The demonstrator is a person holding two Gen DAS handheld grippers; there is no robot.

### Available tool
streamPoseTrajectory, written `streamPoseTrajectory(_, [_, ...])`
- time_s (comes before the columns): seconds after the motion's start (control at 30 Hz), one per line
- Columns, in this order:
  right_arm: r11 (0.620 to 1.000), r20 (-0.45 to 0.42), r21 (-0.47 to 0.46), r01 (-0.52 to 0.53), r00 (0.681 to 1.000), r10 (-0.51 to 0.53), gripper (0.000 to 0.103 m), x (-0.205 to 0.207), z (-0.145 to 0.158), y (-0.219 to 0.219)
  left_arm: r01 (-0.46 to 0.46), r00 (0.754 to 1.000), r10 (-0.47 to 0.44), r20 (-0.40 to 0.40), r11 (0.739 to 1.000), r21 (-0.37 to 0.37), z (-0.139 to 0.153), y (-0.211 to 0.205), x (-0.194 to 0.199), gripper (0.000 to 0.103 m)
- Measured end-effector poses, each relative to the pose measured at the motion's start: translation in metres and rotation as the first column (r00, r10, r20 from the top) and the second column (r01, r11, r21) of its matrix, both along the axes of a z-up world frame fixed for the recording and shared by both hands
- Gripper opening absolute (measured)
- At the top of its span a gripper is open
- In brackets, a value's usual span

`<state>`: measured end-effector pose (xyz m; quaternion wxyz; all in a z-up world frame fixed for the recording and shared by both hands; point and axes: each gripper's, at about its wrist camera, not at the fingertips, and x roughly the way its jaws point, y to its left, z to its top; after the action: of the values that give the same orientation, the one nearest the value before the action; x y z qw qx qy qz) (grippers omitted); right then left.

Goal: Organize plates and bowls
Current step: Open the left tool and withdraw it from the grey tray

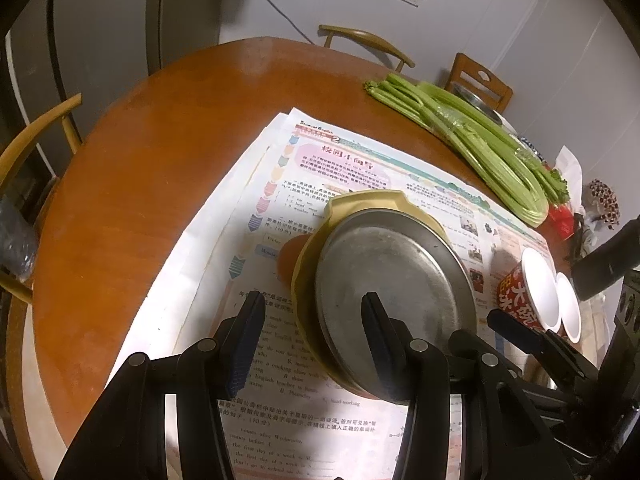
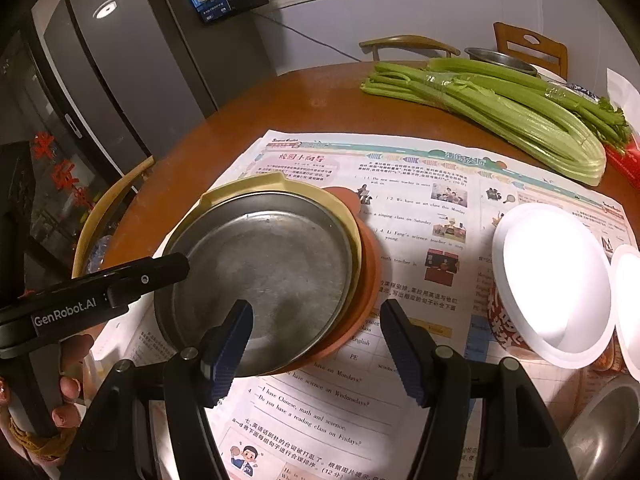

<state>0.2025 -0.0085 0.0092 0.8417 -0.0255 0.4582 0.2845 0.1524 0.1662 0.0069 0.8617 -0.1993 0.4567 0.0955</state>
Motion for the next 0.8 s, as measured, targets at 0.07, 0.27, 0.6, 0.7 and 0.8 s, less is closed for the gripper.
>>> streamPoseTrajectory(0.07, [1.000,0.005,0.005,0.001,1.000,-0.001,0.067,0.000,0.002,0.000,0.001,1.000,-0.001,-0.001,1.000,0.002,0.001,-0.001,-0.001,0.052])
streamPoseTrajectory(0.27, [1.000,0.034,0.007,0.001,0.999,-0.001,0.067,-0.005,0.008,-0.003,0.010,1.000,-0.010,0.005,1.000,0.010,0.004,-0.006,-0.007,0.052])
streamPoseTrajectory(0.6, [1.000,0.154,0.002,0.007,0.988,-0.007,0.067,-0.029,0.031,-0.011,0.002,0.999,-0.005,0.048,0.998,0.058,0.021,-0.020,-0.026,0.052])
streamPoseTrajectory(0.7, [1.000,0.194,0.001,0.014,0.981,-0.013,0.067,-0.037,0.040,-0.015,0.008,0.998,-0.012,0.064,0.997,0.075,0.027,-0.028,-0.031,0.052])
streamPoseTrajectory(0.8, [1.000,0.216,0.011,0.018,0.976,-0.020,0.067,-0.044,0.047,-0.022,0.015,0.997,-0.022,0.078,0.996,0.093,0.034,-0.037,-0.035,0.052])
